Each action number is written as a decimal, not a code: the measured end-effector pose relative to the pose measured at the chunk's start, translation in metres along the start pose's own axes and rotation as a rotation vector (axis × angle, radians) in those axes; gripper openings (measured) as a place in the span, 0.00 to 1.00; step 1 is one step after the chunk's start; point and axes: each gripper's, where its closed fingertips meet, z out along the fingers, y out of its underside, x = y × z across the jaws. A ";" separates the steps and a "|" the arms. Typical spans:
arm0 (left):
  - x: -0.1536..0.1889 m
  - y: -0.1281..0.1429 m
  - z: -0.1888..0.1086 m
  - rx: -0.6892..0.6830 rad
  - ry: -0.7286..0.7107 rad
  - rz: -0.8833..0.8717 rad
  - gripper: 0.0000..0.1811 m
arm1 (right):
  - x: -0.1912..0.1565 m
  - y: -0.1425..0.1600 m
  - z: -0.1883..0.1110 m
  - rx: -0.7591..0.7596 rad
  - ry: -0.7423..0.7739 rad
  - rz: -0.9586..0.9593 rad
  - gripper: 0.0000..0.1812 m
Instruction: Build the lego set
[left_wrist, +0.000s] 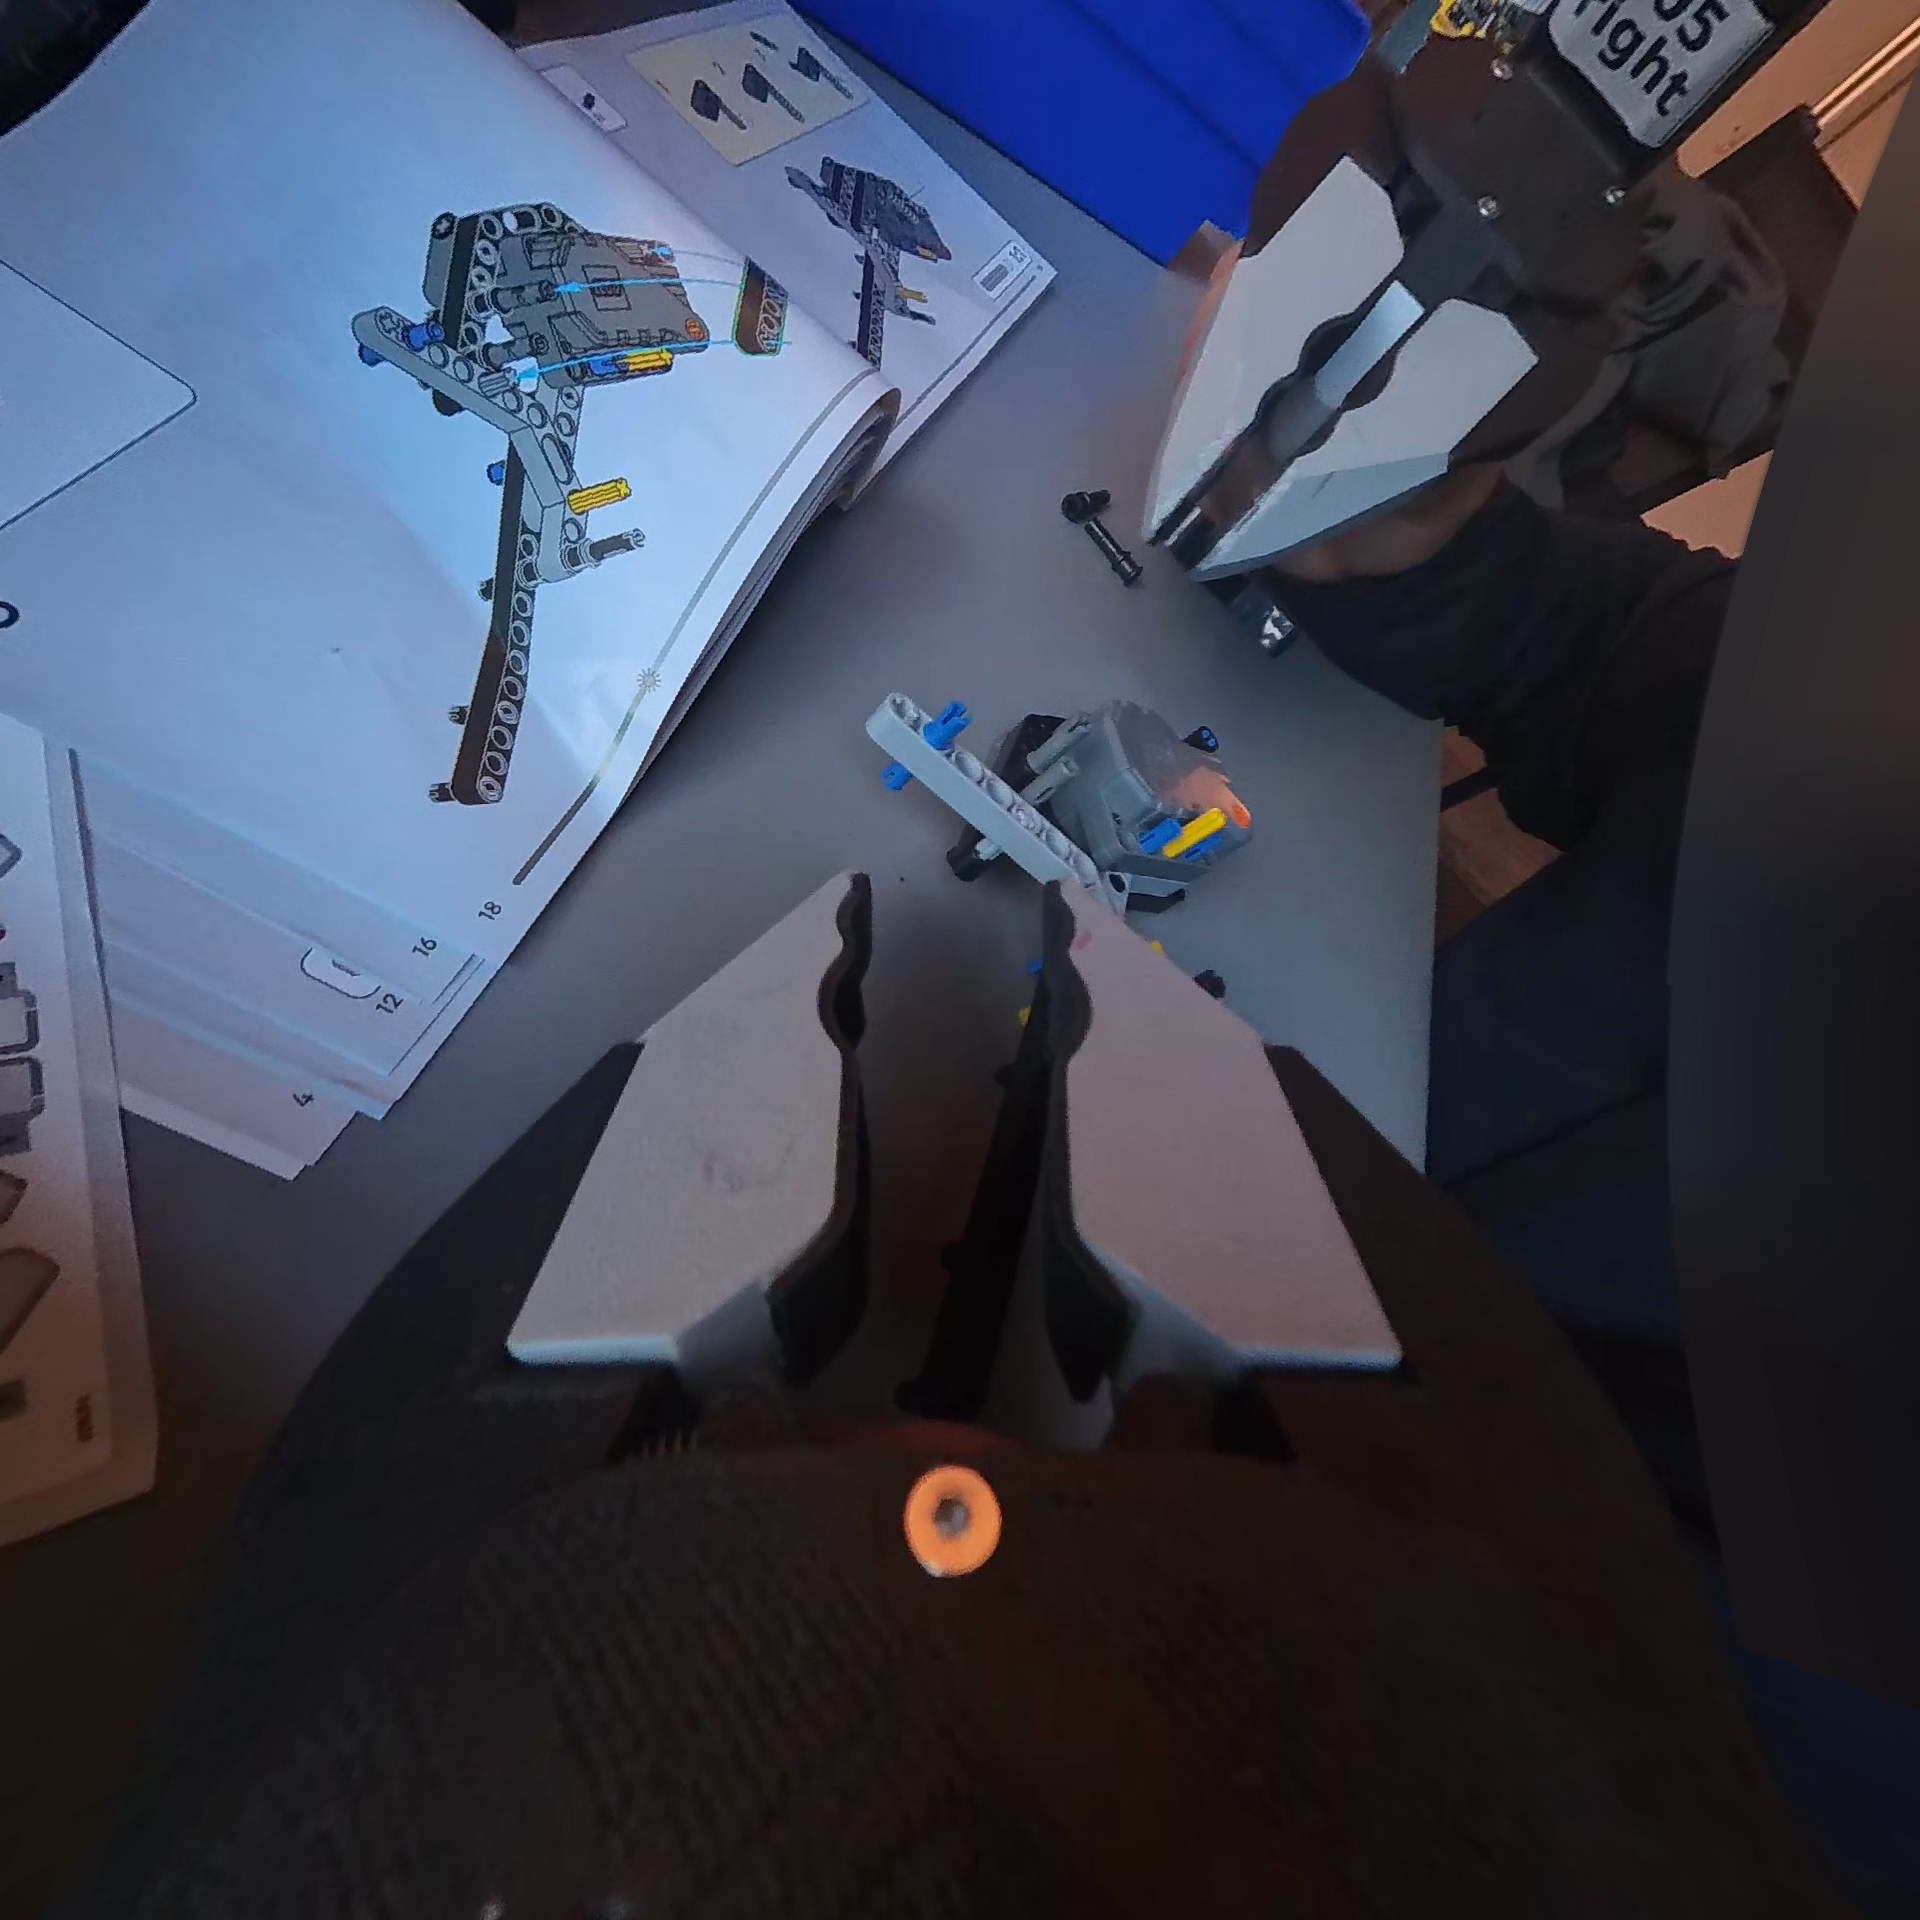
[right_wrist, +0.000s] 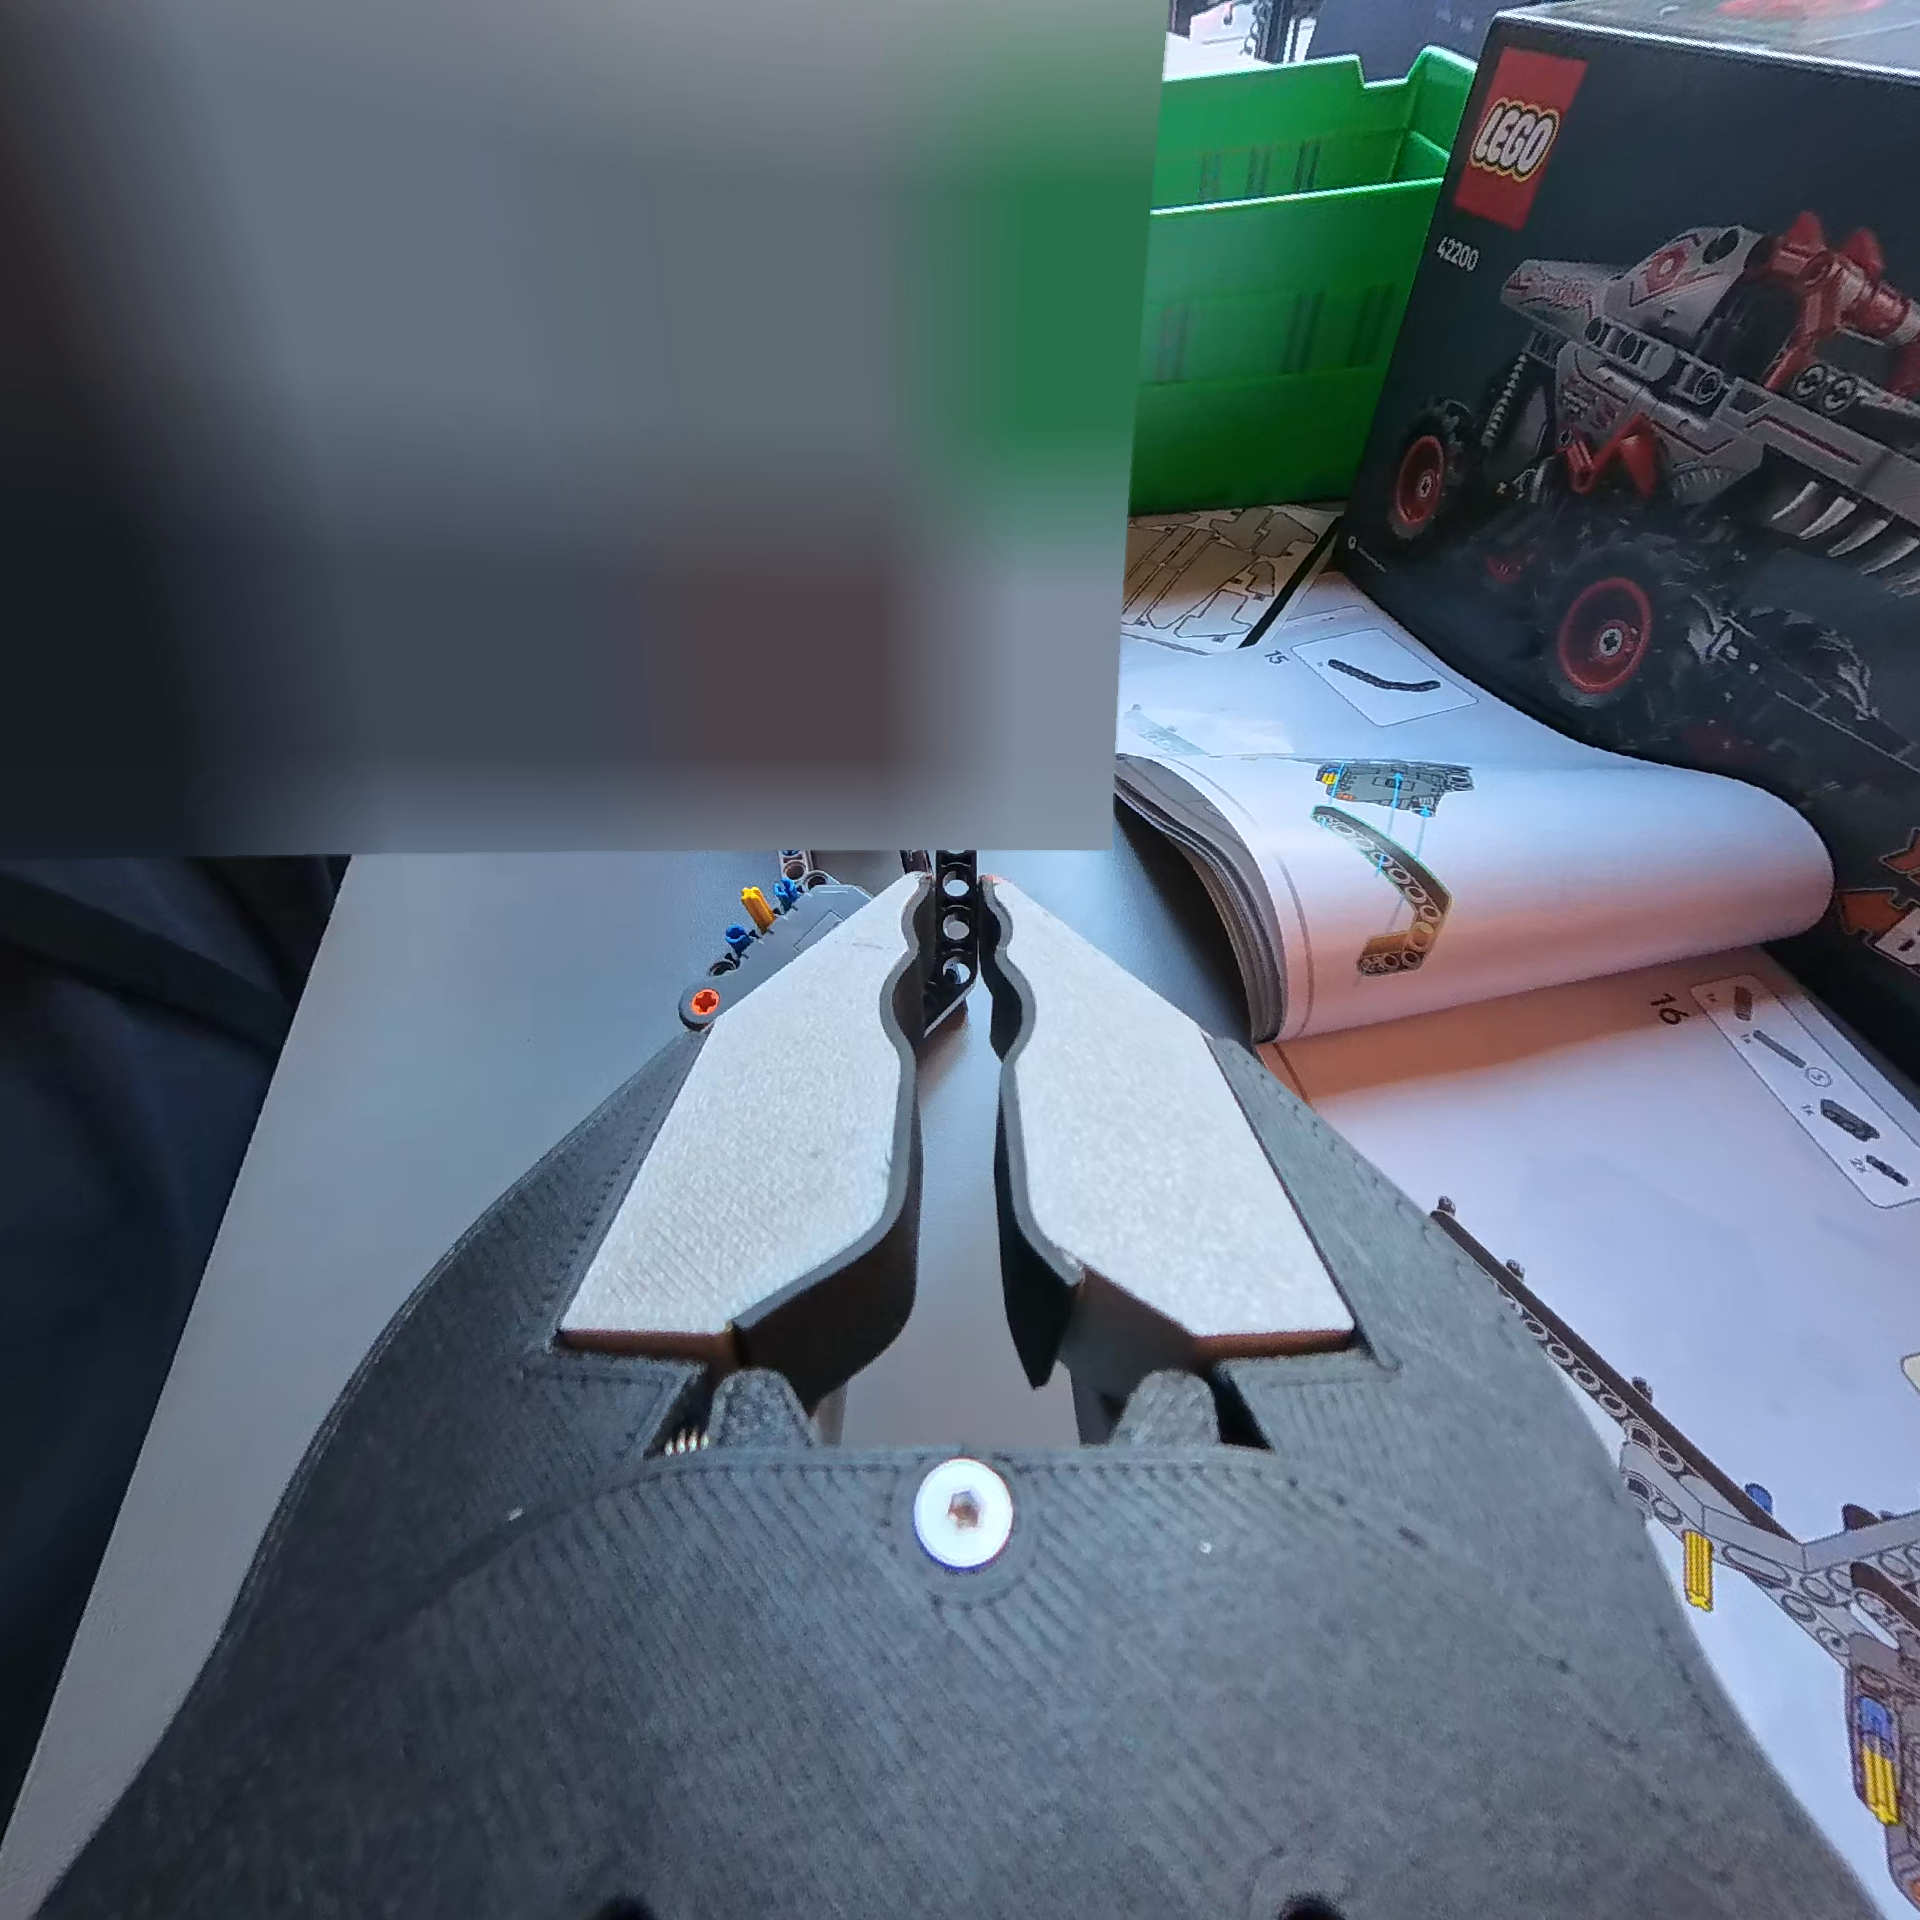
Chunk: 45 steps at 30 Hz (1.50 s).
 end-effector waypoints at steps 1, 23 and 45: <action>0.000 0.000 0.000 0.000 -0.001 0.000 0.16 | 0.000 0.000 0.000 0.001 -0.001 0.000 0.02; -0.003 -0.002 -0.002 0.008 -0.019 0.013 0.16 | 0.007 0.005 -0.002 -0.029 0.020 -0.057 0.02; -0.016 -0.010 -0.012 0.035 -0.127 0.082 0.17 | 0.038 -0.020 -0.026 0.033 0.276 -0.183 0.02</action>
